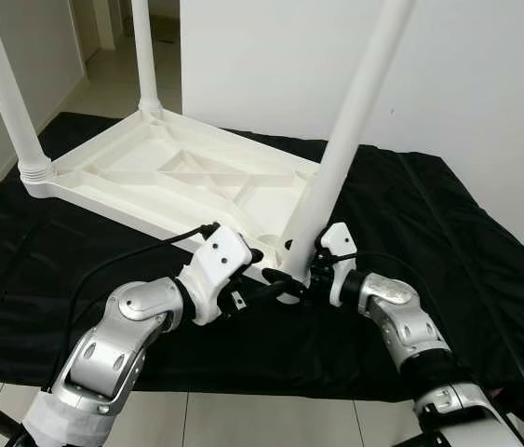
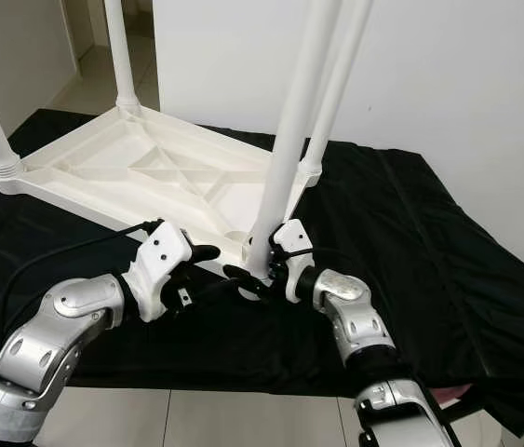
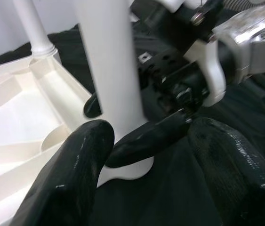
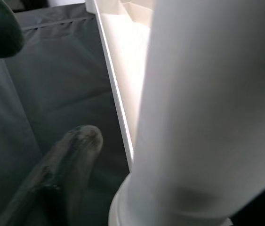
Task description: Building children table
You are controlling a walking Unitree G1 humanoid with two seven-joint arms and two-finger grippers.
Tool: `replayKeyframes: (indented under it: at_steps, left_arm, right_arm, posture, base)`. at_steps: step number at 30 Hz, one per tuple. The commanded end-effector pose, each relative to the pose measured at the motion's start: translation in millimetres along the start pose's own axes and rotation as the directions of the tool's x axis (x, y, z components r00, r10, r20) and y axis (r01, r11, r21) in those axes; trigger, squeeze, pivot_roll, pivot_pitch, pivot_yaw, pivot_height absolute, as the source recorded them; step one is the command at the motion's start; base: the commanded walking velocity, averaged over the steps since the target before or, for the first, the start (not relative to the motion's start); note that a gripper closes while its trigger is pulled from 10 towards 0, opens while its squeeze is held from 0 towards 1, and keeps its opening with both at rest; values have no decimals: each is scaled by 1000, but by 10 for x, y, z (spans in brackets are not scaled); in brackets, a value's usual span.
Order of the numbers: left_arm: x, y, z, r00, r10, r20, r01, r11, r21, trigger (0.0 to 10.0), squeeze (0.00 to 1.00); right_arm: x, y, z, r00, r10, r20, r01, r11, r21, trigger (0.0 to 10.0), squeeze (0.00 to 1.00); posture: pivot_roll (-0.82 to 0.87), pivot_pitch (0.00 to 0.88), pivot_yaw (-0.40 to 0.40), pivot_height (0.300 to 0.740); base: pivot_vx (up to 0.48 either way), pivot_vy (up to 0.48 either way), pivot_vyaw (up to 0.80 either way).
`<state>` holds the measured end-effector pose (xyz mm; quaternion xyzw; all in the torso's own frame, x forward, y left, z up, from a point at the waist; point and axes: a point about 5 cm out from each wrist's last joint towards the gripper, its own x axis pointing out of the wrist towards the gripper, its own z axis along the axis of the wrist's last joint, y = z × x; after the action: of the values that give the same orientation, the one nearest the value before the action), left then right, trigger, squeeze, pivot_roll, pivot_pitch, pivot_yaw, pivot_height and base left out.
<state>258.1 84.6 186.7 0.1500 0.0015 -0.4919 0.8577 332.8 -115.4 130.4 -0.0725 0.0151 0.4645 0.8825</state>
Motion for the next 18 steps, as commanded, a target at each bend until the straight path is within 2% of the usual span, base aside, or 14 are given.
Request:
replayKeyframes:
  at_steps: [1, 5, 11, 13, 14, 15, 17, 18]
  left_arm:
    - [15, -37, -3, 1000, -18, -1, 18, 1000, -7, 10000, 0]
    - [13, -46, -5, 1000, -15, -3, 15, 1000, -8, 10000, 0]
    - [-11, -71, -20, 1000, -8, -7, 8, 1000, -15, 10000, 0]
    - [-13, -85, -24, 1000, -7, -6, 7, 1000, -18, 10000, 0]
    - [-13, -85, -24, 1000, -7, -6, 7, 1000, -18, 10000, 0]
    - [-13, -93, -28, 1000, -7, -6, 7, 1000, -20, 10000, 0]
    - [-11, -95, -29, 1000, -8, -6, 8, 1000, -21, 10000, 0]
    - [-7, -104, -32, 1000, -10, -5, 10, 1000, -22, 10000, 0]
  right_arm:
    - [60, 27, -34, 999, 40, -20, -40, 999, 1, 0, 0]
    - [69, 21, -62, 998, 58, -24, -57, 998, 22, 0, 0]
    - [-11, 14, -174, 999, 5, -32, -4, 998, 56, 0, 0]
    - [-51, 10, -209, 997, -63, -34, 65, 995, 77, 0, 0]
    - [-51, 10, -209, 997, -63, -34, 65, 995, 77, 0, 0]
    - [-80, 2, -230, 991, -126, -43, 129, 989, 70, 0, 0]
    - [-89, -4, -236, 988, -148, -44, 151, 987, 59, 0, 0]
    - [-107, -11, -248, 979, -200, -49, 203, 978, 55, 0, 0]
  posture:
    - [60, 0, -101, 740]
    - [66, 0, -107, 740]
    - [70, 0, -122, 740]
    - [67, 0, -126, 740]
    - [67, 0, -126, 740]
    - [63, 0, -129, 740]
    - [63, 0, -129, 740]
    - [60, 0, -134, 740]
  base:
    - [0, 0, 0]
    - [0, 0, 0]
    - [0, 0, 0]
    - [0, 0, 0]
    - [0, 0, 0]
    - [0, 0, 0]
    - [0, 0, 0]
    - [0, 0, 0]
